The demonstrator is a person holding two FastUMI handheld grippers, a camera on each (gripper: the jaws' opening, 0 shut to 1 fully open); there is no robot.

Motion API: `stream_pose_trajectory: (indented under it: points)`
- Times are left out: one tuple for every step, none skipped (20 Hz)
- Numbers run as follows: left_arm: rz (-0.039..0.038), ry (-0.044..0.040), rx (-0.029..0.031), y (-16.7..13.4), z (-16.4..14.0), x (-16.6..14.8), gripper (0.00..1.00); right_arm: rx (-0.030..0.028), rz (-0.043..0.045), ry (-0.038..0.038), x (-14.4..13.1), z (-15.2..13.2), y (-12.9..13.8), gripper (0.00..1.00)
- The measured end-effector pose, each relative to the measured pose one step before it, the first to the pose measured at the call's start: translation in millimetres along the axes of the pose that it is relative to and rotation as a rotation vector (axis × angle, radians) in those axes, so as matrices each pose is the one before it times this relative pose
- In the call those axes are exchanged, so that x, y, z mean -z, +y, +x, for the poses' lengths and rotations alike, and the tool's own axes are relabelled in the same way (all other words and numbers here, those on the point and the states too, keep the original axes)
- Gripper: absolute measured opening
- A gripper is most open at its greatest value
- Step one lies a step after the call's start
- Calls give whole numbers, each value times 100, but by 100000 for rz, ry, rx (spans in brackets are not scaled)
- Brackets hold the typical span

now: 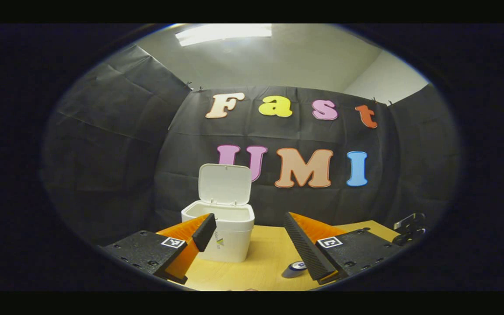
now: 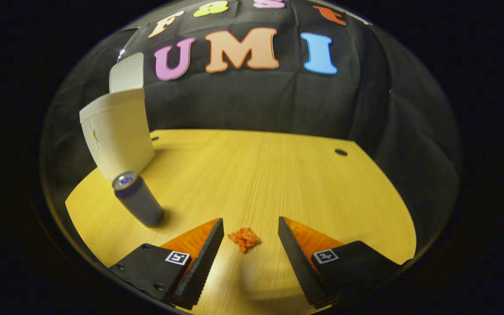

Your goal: Press the lid of the desktop garbage bin to open it, pick up the crumpled paper on the desktop and throw it into the bin, then pick up the pop can on the desktop and drop it into the bin, and finally close the garbage bin lid.

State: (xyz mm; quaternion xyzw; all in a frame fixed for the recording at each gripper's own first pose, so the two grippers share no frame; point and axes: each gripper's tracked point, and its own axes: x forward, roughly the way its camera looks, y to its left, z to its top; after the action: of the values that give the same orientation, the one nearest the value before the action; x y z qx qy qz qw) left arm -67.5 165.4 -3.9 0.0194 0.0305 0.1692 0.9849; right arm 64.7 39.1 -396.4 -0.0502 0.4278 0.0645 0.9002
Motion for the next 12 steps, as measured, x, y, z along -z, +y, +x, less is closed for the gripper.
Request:
stream_pose_trajectory:
  points:
    - [1042,-124,-643,56,-242,-134,93,-260,573,4344,1084,882,16,84]
    - [851,-62,-355,100,-168,-135,92,197,105,3373,898,985,-40,82]
    - [571,99,-463,100,-148,-93,93,174,-205,1748,440,584,24,82]
    - [424,183,-336,147,-141,49,93,-64,-677,1184,92,372,83,83]
    - [334,322,-414,165,-135,15,93,110,-850,1,-279,25,26,83]
    - [186,345,-353,151,-33,55,93,-442,-1279,-245,-381,46,149,82]
    - [15,355,-136,145,-26,234,93,-219,-495,-1758,-190,190,150,82]
    - [-67,1037,-94,13,149,226,93,-154,-973,-689,-221,292,269,78]
    - [-72,1045,-220,94,78,277,93,-1341,-784,-692,97,330,259,76]
    - [42,989,-138,44,-32,437,93,-31,-656,-461,-224,361,-10,69]
    - [177,899,27,-59,27,238,93,-71,-681,-1110,-203,34,-221,58]
    - [511,269,103,96,23,106,94,-1005,-20,50,26,345,218,46]
